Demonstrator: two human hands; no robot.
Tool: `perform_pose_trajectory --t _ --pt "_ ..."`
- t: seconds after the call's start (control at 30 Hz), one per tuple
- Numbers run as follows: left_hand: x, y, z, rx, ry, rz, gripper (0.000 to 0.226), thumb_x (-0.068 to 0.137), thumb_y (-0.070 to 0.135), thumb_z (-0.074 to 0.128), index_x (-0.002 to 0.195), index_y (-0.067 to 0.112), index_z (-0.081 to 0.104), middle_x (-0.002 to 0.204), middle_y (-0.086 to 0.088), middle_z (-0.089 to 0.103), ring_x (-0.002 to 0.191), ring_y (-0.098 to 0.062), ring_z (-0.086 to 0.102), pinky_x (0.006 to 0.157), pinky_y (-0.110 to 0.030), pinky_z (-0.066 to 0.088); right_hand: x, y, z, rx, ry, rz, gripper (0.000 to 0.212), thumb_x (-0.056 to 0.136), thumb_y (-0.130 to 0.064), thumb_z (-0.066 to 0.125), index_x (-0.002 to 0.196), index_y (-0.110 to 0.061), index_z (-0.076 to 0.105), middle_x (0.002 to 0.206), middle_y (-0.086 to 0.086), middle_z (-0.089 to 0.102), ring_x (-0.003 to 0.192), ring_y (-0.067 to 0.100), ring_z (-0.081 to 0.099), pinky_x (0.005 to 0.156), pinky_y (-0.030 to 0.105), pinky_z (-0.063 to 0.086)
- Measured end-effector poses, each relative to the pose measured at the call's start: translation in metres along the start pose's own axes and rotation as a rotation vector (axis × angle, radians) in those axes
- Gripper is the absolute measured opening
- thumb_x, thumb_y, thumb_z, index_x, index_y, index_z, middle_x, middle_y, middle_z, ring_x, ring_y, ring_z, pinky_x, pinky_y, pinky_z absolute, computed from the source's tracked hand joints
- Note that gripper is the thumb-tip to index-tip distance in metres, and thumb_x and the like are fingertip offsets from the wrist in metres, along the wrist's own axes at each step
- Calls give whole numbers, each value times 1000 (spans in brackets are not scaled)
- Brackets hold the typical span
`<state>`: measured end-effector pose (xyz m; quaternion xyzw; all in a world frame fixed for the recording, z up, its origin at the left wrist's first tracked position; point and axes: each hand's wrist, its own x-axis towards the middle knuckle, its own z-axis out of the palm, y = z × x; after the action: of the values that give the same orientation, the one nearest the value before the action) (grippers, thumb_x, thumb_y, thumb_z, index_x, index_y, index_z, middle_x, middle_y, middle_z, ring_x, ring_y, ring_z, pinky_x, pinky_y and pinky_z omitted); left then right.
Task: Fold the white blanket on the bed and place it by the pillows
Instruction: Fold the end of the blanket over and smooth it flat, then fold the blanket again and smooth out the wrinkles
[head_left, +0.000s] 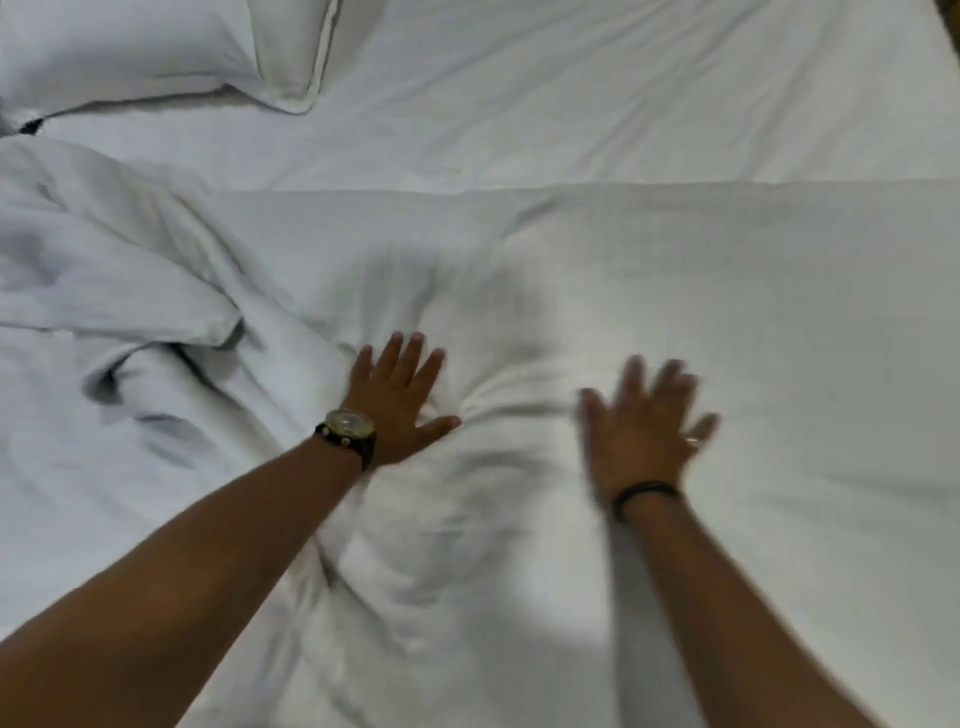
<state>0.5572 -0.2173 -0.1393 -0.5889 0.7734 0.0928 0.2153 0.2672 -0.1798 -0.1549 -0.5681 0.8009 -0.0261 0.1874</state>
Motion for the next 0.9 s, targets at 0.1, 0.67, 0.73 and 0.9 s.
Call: perform_pose_trajectory --t 0.1,0.67,0.73,0.9 --pt "-14 -30 18 17 34 132 98 79 87 15 155 33 -12 164 1 -19 152 -23 -13 118 -57 -6 -74 -91 47 -58 -192 -321 81 88 -69 -5 151 -29 27 162 7 12 150 30 8 111 62 -4" --pt "-186 -201 30 15 150 583 68 68 74 62 105 17 64 102 -3 61 89 -27 57 76 -43 45 -269 -185 58 -91 -330 -393 82 67 -82 50 126 -26 58 115 4 63 97 30 61 72 45 54" --pt "-184 -218 45 149 154 512 42 61 42 81 91 15 66 85 -6 62 76 -30 60 73 -46 47 -265 -169 71 -145 -280 -414 63 71 -63 61 119 -23 64 113 8 65 95 35 64 70 46 54" --pt "-171 -223 25 85 349 246 13 65 -2 64 71 7 57 57 -14 53 49 -31 54 69 -50 53 -222 -132 31 -109 -108 -264 31 95 -27 53 124 -20 60 111 13 67 94 35 65 75 40 51"
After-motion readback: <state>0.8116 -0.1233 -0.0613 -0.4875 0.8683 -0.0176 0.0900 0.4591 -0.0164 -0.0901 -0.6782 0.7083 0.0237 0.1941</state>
